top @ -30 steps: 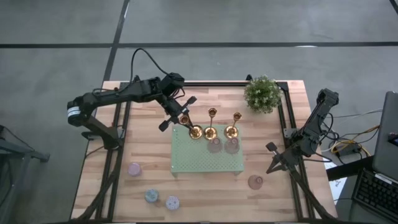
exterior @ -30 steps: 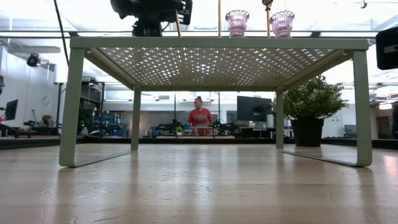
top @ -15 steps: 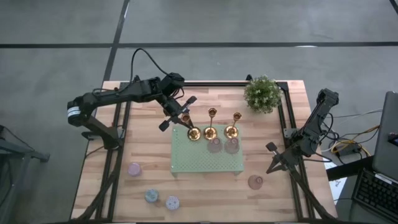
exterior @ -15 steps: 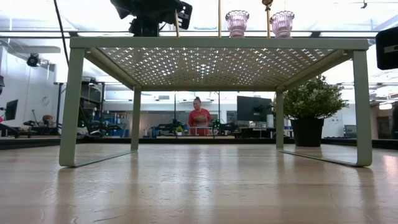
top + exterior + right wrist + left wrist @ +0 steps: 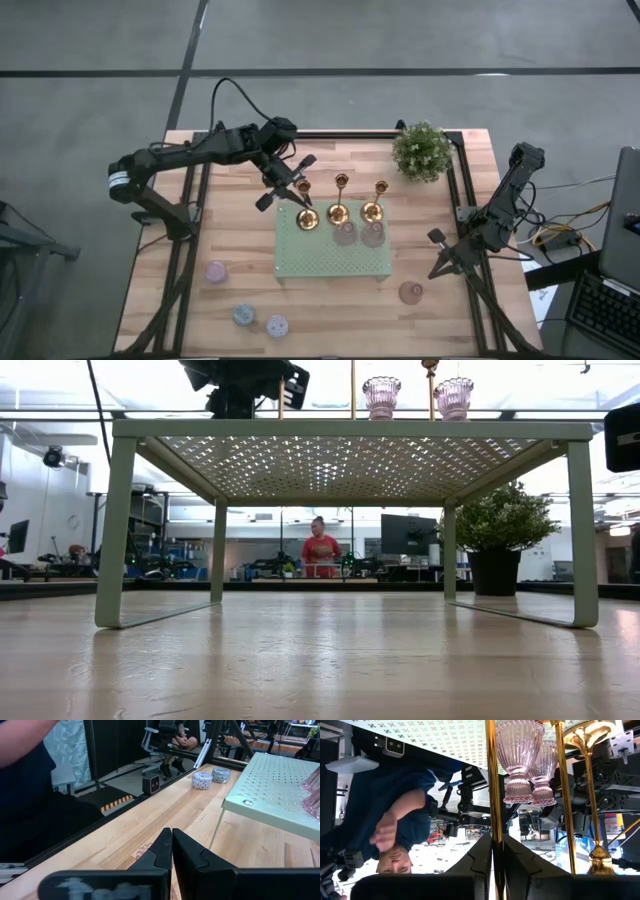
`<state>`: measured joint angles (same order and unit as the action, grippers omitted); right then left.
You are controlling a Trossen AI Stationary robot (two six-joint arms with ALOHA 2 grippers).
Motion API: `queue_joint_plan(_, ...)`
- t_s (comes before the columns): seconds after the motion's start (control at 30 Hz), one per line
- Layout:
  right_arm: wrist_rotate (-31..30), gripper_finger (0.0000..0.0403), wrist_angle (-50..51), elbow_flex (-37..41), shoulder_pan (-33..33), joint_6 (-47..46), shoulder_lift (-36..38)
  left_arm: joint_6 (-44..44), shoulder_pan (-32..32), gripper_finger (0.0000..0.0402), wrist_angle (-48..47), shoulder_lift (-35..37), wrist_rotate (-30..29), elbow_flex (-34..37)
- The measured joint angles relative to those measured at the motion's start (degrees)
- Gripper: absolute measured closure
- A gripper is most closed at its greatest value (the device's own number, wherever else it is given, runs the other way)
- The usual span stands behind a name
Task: Pick & Place candle stick holders
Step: Put the gold candle holder on the shelf
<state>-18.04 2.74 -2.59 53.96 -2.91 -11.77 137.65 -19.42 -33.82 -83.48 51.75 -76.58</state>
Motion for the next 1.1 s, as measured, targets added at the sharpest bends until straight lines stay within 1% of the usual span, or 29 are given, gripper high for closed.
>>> queue_joint_plan(0.33,0.0,0.0394,0.0,0.0,0.0,0.1,0.0,0.2,0.0,0.0362,0.0,0.0,-0.6,0.0)
queue_joint_plan(0.5,0.0,0.0394,0.0,0.0,0.0,0.1,0.0,-4.4,0.0,0.0362,-0.1,-0.1,-0.6,0.0)
queue_joint_plan(0.63,0.0,0.0394,0.0,0.0,0.0,0.1,0.0,-7.0,0.0,0.0362,-0.4,-0.1,-1.8,0.0)
queue_joint_plan(0.7,0.0,0.0394,0.0,0.0,0.0,0.1,0.0,-7.1,0.0,0.0362,-0.4,-0.1,-1.9,0.0)
queue_joint_plan(0.83,0.0,0.0394,0.0,0.0,0.0,0.1,0.0,-3.9,0.0,0.0362,-0.3,-0.1,-2.6,0.0)
queue_joint_plan(1.1,0.0,0.0394,0.0,0.0,0.0,0.1,0.0,-5.6,0.0,0.0362,-0.5,-0.1,-2.6,0.0)
